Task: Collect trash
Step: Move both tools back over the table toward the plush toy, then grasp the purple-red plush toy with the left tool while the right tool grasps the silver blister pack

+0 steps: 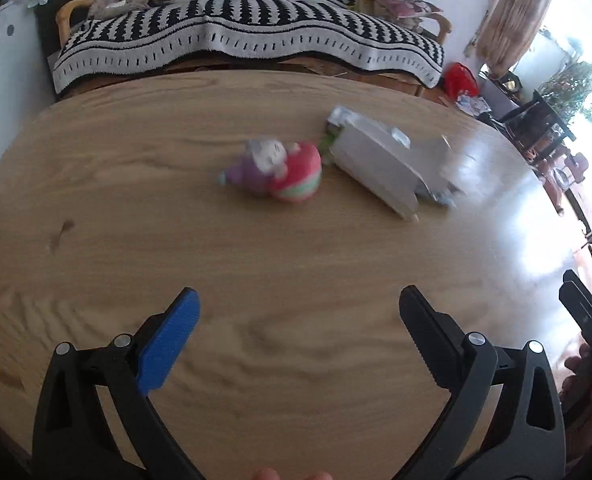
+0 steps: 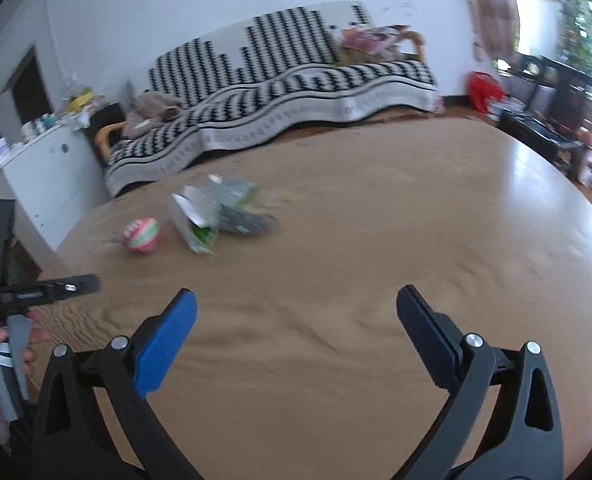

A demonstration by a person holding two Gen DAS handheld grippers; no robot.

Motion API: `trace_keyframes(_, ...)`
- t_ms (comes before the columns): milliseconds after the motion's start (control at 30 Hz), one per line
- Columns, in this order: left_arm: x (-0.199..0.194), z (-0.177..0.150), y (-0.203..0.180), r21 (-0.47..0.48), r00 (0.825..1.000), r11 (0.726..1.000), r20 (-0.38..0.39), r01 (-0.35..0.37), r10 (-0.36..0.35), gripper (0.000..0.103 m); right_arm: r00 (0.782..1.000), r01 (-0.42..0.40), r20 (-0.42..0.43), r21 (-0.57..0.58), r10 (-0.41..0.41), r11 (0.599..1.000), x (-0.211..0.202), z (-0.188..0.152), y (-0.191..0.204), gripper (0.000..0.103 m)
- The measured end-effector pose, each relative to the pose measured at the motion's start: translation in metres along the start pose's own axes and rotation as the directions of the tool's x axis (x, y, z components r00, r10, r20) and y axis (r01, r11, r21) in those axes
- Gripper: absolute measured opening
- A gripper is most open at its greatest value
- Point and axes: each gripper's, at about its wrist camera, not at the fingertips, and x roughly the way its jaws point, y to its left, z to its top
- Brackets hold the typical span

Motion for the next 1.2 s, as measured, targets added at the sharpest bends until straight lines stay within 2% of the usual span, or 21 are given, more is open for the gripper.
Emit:
trace_keyframes(133,0.021,0.026,-0.002,-0.003,1.000,1.000,0.006,0.002,-0.002,0.097,0.999,-0.047,0.008,-0.045,0.048,0.998,0.034,0.032,0.028,0.097)
trace_keyframes(267,0.048,0.044,0.004,-0.026,1.000,1.000,-0.009,0.002,-0.002,0.097,1.000,0.009,-0.006,-0.127,-0.010,0.992,0.065,0.051,0.039,0.097)
trace_keyframes(400,0.070,0.050,0.014,-0.033,0.999,0.999,-0.021,-0.039,0.038,0.097,0.995,0.024,-0.088,-0.214,-0.043,0.977,0.100,0.052,0.024,0.097)
trace_keyframes(567,0.084,0.054,0.017,-0.043,0.999,0.999,-0.029,-0.021,0.019,0.097,0.986,-0.067,-0.167,-0.262,0.023,0.963,0.146,0.056,0.007,0.097)
trace_keyframes(700,0.091,0.061,0.012,-0.021,1.000,0.999,-0.011,-0.024,0.024,0.097,0.973,-0.137,-0.220,-0.294,0.073,0.946,0.175,0.064,0.010,0.097)
trace_keyframes(767,0.094,0.063,0.011,-0.004,0.999,0.999,0.006,-0.032,0.032,0.097,0.971,-0.157,-0.220,-0.290,0.094,0.944,0.181,0.071,0.013,0.096)
trace_keyframes(833,0.095,0.063,0.013,-0.009,0.999,0.999,0.033,-0.031,0.032,0.097,0.967,-0.183,-0.228,-0.297,0.116,0.937,0.188,0.077,0.016,0.090)
trace_keyframes(900,0.094,0.063,0.016,-0.021,0.998,0.999,0.054,-0.037,0.038,0.096,0.956,-0.217,-0.260,-0.305,0.139,0.927,0.195,0.077,0.020,0.064)
trace_keyframes(933,0.093,0.063,0.017,-0.021,0.997,0.999,0.059,-0.044,0.045,0.094,0.952,-0.225,-0.272,-0.309,0.141,0.924,0.198,0.078,0.022,0.060)
trace_keyframes(1000,0.092,0.062,0.017,0.004,0.994,0.997,0.077,-0.076,0.075,0.080,0.949,-0.225,-0.284,-0.319,0.134,0.921,0.200,0.076,0.026,0.043)
trace_keyframes(1067,0.091,0.060,0.017,0.024,0.994,0.998,0.092,-0.060,0.058,0.076,0.951,-0.213,-0.281,-0.303,0.126,0.929,0.198,0.075,0.025,0.028)
trace_keyframes(1100,0.090,0.060,0.017,0.030,0.994,0.998,0.096,-0.053,0.050,0.071,0.953,-0.199,-0.277,-0.284,0.119,0.938,0.197,0.074,0.025,0.022)
trace_keyframes(1200,0.087,0.056,0.014,0.062,0.994,0.997,0.100,-0.040,0.034,0.066,0.956,-0.167,-0.274,-0.225,0.103,0.960,0.195,0.070,0.019,0.013)
